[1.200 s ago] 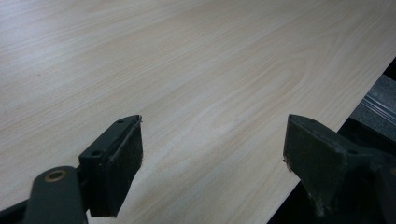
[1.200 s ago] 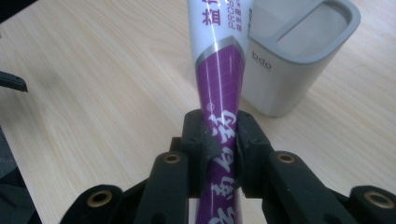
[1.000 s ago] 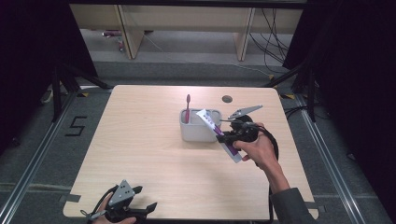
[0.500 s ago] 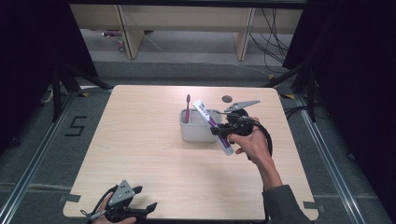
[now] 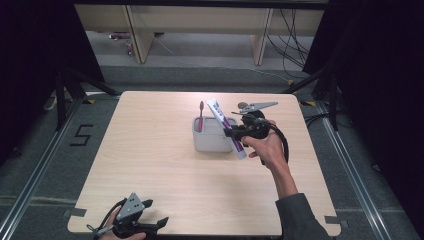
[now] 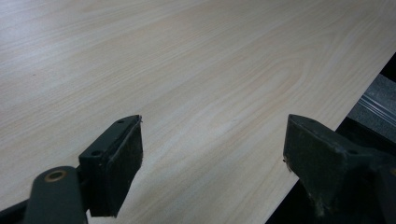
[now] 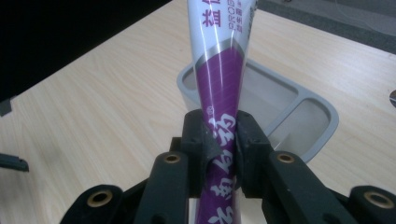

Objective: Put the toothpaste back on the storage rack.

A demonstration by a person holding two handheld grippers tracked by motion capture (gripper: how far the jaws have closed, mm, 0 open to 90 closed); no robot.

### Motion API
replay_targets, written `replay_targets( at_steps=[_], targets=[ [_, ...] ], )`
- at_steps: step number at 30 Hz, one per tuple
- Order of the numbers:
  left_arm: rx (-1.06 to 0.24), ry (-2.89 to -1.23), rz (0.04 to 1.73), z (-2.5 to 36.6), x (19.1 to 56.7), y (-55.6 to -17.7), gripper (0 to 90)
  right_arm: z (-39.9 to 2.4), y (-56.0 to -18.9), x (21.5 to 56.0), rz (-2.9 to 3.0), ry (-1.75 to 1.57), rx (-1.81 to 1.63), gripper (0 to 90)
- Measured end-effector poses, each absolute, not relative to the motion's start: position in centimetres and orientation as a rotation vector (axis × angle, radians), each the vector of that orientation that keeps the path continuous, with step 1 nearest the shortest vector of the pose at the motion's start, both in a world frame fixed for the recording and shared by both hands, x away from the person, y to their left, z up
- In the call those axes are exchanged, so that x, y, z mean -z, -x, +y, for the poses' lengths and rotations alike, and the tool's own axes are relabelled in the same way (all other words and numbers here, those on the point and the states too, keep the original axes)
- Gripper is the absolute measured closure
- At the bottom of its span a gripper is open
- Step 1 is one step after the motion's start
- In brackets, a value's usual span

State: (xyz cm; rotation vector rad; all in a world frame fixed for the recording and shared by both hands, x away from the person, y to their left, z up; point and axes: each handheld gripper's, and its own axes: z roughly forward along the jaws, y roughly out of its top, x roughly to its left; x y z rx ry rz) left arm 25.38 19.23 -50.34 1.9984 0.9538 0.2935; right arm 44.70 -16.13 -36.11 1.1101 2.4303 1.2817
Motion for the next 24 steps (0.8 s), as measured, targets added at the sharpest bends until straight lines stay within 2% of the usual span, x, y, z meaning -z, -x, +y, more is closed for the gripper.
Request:
replay_targets(
  at_steps=[24],
  targets=[
    [-0.277,-2.003,0.946,19.2,50.4,-25.4,19.5,-15.2,-47.1,35.5,2.255,-1.045,-1.444,76.5]
  ],
)
